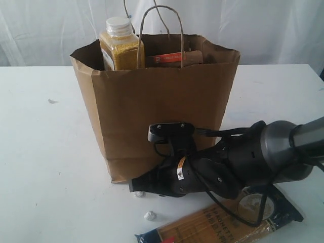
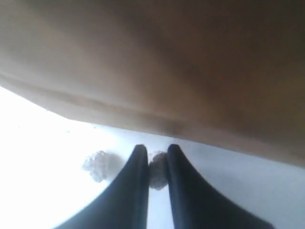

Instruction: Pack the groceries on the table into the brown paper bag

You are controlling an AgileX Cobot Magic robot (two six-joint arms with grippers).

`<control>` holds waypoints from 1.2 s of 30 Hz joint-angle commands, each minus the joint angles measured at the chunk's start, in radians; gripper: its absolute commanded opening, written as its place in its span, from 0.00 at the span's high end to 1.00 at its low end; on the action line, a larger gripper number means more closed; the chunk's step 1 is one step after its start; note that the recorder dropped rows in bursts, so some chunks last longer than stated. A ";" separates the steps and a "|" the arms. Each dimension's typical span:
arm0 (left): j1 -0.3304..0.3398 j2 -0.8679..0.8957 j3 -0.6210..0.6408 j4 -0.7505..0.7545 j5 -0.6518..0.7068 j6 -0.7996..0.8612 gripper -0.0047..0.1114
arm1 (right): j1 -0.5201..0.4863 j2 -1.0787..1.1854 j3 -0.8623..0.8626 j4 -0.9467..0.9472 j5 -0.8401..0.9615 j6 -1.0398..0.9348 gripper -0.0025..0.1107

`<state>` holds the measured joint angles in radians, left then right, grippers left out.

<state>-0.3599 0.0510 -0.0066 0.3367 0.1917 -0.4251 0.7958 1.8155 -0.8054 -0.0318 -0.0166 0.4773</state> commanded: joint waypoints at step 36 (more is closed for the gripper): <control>0.002 -0.004 0.007 -0.001 0.000 0.003 0.96 | -0.135 -0.822 -0.156 -0.190 0.405 -0.144 0.98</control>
<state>-0.3599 0.0510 -0.0066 0.3367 0.1917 -0.4251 0.6893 0.9612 -0.9135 -0.1897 0.3743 0.3475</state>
